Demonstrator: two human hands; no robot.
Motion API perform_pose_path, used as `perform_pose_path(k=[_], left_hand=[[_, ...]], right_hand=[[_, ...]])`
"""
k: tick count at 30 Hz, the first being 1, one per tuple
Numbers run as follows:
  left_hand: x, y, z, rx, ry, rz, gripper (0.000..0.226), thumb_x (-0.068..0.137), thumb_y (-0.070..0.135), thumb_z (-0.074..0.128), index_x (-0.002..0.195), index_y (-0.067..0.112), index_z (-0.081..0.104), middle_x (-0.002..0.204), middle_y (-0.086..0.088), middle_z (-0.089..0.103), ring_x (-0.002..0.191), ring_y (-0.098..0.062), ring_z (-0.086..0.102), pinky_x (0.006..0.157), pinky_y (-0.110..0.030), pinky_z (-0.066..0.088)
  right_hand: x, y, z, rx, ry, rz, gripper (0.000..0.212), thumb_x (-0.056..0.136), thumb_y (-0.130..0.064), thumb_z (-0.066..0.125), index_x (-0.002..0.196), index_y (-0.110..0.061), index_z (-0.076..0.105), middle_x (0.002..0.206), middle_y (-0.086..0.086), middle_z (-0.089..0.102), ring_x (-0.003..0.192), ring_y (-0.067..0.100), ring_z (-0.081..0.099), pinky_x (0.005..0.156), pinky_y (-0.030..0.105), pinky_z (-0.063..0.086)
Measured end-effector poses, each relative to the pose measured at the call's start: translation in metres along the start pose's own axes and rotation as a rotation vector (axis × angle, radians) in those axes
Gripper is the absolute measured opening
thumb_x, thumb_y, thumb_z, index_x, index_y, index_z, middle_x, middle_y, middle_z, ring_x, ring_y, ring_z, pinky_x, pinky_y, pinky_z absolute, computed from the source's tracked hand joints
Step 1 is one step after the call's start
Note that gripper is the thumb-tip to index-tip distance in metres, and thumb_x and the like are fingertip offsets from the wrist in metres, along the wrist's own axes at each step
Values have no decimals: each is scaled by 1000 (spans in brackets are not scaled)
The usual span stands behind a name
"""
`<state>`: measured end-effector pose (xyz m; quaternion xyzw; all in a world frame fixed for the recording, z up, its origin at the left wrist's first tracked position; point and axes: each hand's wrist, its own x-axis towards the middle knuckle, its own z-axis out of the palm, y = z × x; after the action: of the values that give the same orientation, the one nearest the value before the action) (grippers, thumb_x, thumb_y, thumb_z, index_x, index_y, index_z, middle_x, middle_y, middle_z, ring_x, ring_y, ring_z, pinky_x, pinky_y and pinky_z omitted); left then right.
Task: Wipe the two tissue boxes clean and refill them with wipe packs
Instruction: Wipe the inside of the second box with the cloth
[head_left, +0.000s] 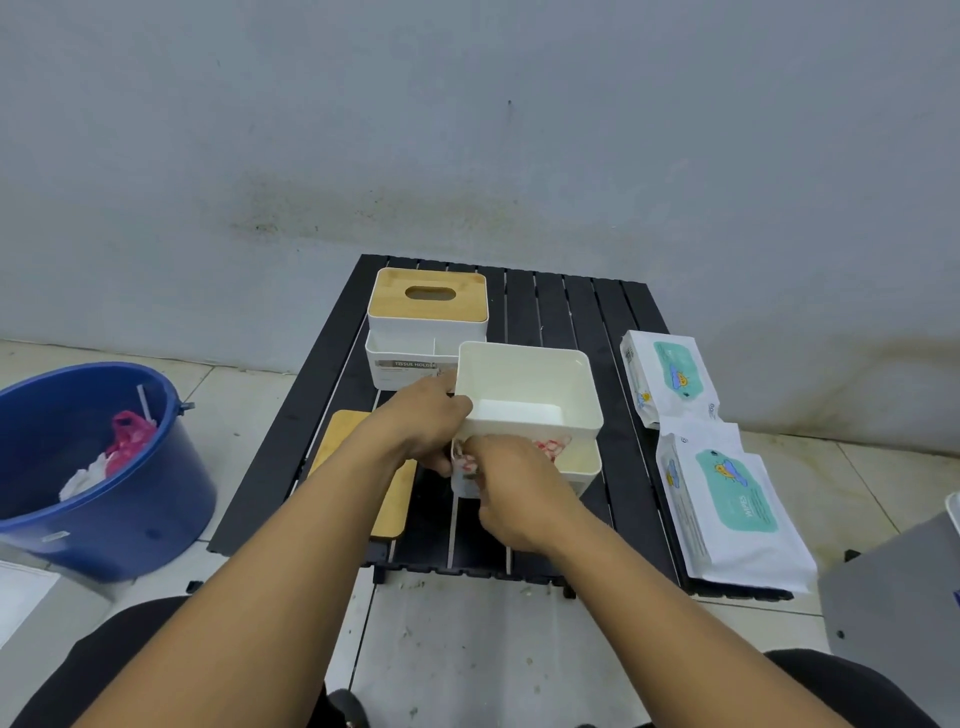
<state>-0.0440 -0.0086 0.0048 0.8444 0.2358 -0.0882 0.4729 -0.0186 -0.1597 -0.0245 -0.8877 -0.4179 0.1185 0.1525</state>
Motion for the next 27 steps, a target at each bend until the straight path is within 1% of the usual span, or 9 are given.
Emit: perform_pose_path(k=[5,8,11,14,16,19,21,23,27], left_hand=[[1,-2,-3,-79,-42,-2,28,105,21,40,128,24,57,107,-13,73,76,-36,78,78,-49,65],[-2,-4,-3,-128,-66,-3,32,106,31,45,135,35,56,98,-10,77,71,-29,76,71,-40,67],[1,-5,-3,-126,-39,-23,43,107,31,40,149,38,47,109,0,69,73,-29,78,65,-36,66],[4,-6,-3,-75,8,-11,49,109,30,39,158,37,37,115,-1,67,68,-23,77,64,-34,65],[4,-5,-3,-51,23,3,51,108,30,40,159,37,35,119,-3,67,68,-24,77,66,-36,66],[4,-4,-1,-19,46,24,54,107,27,43,157,42,31,124,-3,64,73,-28,78,67,-39,67],[3,-3,0,-3,60,33,56,106,24,43,157,43,31,124,-3,63,74,-29,78,67,-40,67],[1,-2,1,7,65,34,57,105,22,41,157,43,32,123,-5,63,75,-29,78,67,-41,67],[0,0,2,57,66,39,58,105,23,42,158,43,30,128,-4,62,77,-28,78,67,-41,67]], right_hand=[[-4,24,-8,571,219,13,27,94,-3,62,102,-27,73,99,-10,74,96,11,66,86,24,52],[-10,26,-21,924,284,64,31,96,3,62,96,-25,74,89,-7,77,84,8,71,72,20,55],[-12,37,-39,1166,457,189,32,96,6,58,102,-22,74,94,-1,78,89,15,74,78,33,59],[-19,59,-64,1215,738,253,27,97,2,60,113,-16,72,103,2,77,97,19,73,84,42,59],[-31,66,-78,1065,890,209,24,93,-5,66,102,-27,73,95,-8,75,89,15,72,81,41,59],[-49,58,-78,731,883,65,24,86,-4,65,91,-27,71,81,-10,68,72,17,64,67,36,56],[-51,51,-59,367,747,29,25,81,-1,66,97,-19,71,91,-3,66,80,18,62,71,33,53],[-49,44,-35,-7,516,71,22,78,-9,64,98,-18,70,99,1,63,89,24,60,74,35,51],[-44,23,-25,-344,181,168,24,80,-13,59,102,-18,65,105,3,65,99,31,60,78,36,42]])
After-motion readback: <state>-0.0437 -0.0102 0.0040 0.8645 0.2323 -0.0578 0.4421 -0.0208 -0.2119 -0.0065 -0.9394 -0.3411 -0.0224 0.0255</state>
